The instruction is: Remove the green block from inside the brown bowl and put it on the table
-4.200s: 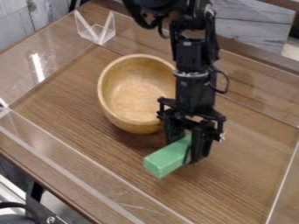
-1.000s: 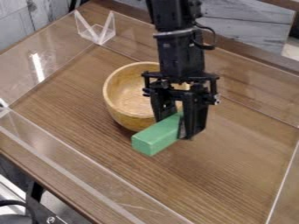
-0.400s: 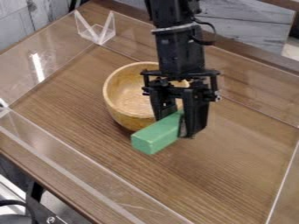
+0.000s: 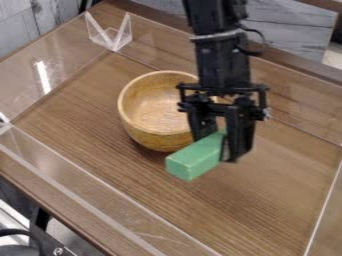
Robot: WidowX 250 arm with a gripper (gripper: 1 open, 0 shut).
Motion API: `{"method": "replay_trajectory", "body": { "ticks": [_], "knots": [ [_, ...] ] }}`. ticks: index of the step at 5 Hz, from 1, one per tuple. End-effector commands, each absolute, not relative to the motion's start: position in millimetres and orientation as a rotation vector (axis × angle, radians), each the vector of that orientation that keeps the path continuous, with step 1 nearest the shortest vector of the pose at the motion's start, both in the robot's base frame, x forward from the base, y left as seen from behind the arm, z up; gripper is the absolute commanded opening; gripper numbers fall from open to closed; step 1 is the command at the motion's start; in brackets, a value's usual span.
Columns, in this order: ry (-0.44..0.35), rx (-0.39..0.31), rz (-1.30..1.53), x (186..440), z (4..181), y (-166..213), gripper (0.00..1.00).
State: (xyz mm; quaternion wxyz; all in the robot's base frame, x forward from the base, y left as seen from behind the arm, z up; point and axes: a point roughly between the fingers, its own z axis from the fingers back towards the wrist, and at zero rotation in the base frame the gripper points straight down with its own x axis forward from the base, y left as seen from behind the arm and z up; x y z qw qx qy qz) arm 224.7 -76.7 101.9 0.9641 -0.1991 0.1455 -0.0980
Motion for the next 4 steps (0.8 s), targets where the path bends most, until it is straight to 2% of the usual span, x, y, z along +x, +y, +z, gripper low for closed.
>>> {"method": "replay_trajectory", "body": {
  "ticks": [1, 3, 4],
  "knots": [
    [0.247, -0.4, -0.235, 238, 106.5, -91, 0.0],
    [0.253, -0.381, -0.262, 244, 85.7, -113, 0.0],
    [0.252, -0.38, -0.255, 249, 82.6, -115, 0.0]
  ]
}}
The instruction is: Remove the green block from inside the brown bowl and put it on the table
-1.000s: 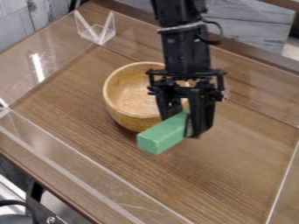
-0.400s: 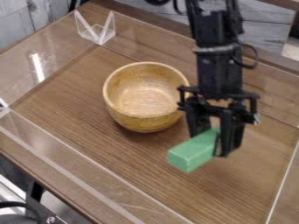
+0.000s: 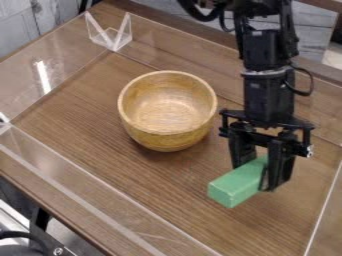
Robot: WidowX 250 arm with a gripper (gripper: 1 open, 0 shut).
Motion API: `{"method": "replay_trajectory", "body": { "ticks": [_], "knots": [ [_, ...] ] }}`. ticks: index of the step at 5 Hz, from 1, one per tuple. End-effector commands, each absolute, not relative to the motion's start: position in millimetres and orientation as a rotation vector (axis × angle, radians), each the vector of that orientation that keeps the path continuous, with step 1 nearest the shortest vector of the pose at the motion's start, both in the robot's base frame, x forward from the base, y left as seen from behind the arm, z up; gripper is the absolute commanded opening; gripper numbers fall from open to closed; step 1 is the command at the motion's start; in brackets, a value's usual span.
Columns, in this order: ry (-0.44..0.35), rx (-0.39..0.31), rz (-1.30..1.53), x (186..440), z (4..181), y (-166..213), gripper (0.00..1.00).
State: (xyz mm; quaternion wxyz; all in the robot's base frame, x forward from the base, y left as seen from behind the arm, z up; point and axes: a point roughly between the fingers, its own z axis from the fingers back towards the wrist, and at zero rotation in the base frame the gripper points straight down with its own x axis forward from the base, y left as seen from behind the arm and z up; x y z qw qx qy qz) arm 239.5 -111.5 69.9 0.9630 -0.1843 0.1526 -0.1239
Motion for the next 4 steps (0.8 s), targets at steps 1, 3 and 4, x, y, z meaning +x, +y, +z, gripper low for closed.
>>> {"method": "replay_trajectory", "body": {
  "ticks": [1, 3, 4],
  "knots": [
    [0.257, -0.38, -0.248, 251.9, 79.2, -114.4, 0.0],
    [0.268, -0.378, -0.232, 257.5, 73.0, -112.6, 0.0],
    [0.273, -0.377, -0.224, 260.3, 70.5, -111.5, 0.0]
  ]
}}
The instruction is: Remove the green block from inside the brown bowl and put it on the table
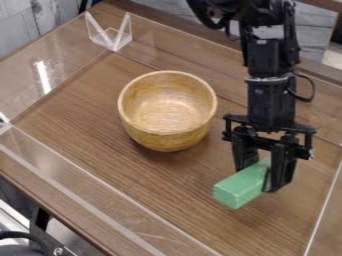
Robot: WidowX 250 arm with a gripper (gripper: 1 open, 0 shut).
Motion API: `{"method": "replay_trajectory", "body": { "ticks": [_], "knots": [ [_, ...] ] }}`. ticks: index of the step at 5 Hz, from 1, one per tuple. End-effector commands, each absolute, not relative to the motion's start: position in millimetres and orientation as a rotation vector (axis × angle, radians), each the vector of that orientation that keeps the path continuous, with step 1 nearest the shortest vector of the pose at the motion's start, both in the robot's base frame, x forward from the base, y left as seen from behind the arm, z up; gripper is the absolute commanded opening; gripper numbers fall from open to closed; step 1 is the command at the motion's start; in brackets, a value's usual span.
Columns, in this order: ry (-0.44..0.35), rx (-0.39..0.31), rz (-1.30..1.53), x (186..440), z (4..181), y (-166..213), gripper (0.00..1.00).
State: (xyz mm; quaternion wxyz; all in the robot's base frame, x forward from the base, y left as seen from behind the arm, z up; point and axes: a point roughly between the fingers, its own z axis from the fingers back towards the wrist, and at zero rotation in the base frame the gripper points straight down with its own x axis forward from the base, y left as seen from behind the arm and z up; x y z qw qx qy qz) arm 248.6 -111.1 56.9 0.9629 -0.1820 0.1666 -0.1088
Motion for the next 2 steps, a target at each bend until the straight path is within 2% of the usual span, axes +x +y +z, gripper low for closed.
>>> {"method": "replay_trajectory", "body": {
  "ticks": [1, 2],
  "knots": [
    [0.278, -0.375, -0.218, 262.8, 67.6, -110.6, 0.0],
    [0.283, -0.373, -0.213, 265.3, 64.6, -109.9, 0.0]
  ]
}}
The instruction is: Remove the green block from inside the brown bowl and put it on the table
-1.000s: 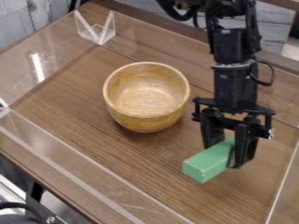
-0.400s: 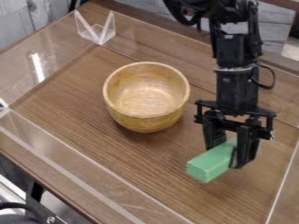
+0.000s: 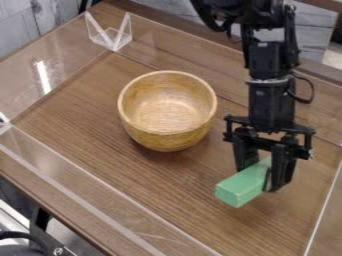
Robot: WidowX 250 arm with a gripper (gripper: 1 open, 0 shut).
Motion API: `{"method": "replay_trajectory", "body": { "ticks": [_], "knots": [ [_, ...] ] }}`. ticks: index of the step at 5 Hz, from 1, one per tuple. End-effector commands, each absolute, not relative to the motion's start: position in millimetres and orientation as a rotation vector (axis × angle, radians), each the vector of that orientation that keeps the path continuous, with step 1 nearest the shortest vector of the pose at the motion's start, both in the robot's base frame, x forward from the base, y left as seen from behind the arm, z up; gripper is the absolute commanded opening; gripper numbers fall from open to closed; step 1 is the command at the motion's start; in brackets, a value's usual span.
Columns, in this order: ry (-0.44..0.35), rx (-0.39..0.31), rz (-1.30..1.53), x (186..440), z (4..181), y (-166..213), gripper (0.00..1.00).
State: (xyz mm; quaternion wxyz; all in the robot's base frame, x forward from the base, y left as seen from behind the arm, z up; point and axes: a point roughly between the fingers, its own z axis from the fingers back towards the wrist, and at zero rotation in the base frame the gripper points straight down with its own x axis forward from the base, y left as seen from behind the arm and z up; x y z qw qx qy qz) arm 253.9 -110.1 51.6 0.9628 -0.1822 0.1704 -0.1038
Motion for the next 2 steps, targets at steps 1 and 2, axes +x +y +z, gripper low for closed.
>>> {"method": "replay_trajectory", "body": {
  "ticks": [1, 2],
  "knots": [
    [0.288, -0.371, -0.209, 267.5, 62.0, -109.5, 0.0],
    [0.293, -0.368, -0.205, 269.5, 59.1, -108.9, 0.0]
  ]
}}
